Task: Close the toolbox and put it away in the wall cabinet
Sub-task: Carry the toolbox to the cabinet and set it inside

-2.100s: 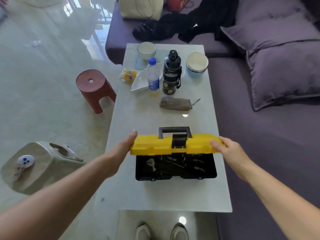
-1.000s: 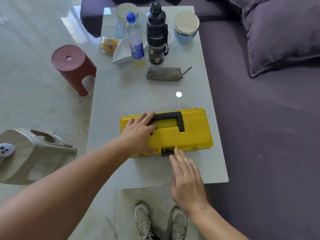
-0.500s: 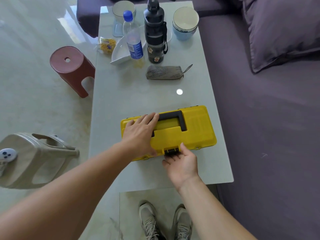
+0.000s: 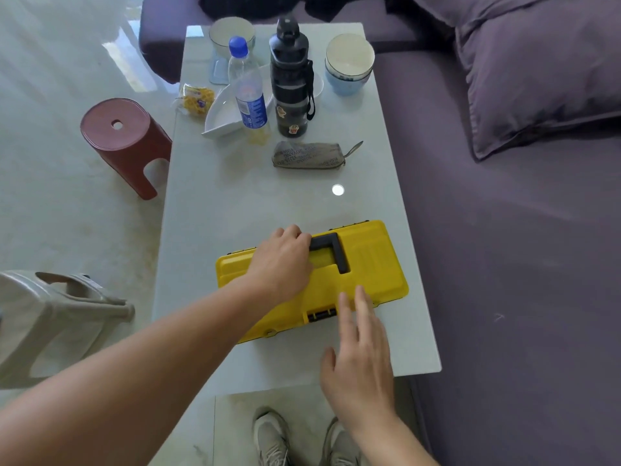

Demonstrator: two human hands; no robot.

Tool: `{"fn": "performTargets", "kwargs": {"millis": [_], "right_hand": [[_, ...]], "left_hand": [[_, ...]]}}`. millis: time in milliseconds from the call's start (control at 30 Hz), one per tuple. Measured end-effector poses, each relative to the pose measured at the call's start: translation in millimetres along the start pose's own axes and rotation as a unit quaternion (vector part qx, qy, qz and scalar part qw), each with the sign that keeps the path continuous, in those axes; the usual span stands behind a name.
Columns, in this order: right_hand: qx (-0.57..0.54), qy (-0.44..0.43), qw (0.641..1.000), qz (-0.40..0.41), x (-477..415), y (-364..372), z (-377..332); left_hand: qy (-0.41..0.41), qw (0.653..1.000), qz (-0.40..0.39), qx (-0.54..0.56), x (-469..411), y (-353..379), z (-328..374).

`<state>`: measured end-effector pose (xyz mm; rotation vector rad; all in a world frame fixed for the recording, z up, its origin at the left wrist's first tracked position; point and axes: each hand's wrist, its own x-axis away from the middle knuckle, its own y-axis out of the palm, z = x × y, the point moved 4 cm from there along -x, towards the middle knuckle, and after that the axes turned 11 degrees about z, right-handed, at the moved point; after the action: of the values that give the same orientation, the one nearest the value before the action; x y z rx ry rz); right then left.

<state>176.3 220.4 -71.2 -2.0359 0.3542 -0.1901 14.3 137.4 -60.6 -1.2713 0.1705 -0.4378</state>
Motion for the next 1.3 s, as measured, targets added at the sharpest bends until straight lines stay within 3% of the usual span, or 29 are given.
{"fn": "performTargets", "kwargs": {"millis": [67, 167, 433, 567, 767, 1067, 1300], "right_hand": [[0.068, -0.066, 0.995, -0.036, -7.0, 6.2, 8.0], [0.075, -0.068, 0.992, -0.070, -12.1, 12.8, 18.4], [0.058, -0.112, 0.989, -0.071, -13.9, 13.0, 40.0], [0.043, -0.131, 0.988, -0.070, -14.3, 6.2, 43.2], [0.018, -0.127, 0.988, -0.082, -11.3, -27.8, 52.4], [0.055, -0.108, 0.993, -0.004, 2.4, -205.4, 18.5], [0.032, -0.030, 0.987, 0.154, 35.2, -382.4, -18.2]], "left_hand": [[0.015, 0.999, 0.027, -0.003, 1.5, -3.8, 2.2], [-0.004, 0.998, 0.049, 0.025, -0.9, -14.2, 1.7], [-0.072, 0.979, -0.154, 0.112, -6.2, -26.3, 10.4], [-0.049, 0.975, -0.207, 0.068, 3.2, -24.2, 23.7], [-0.101, 0.965, -0.231, 0.075, 17.6, -42.3, 53.2], [-0.080, 0.965, -0.216, 0.124, 46.4, -195.2, 169.4], [0.061, 0.973, -0.165, 0.153, 86.4, -349.1, 292.1]]}}
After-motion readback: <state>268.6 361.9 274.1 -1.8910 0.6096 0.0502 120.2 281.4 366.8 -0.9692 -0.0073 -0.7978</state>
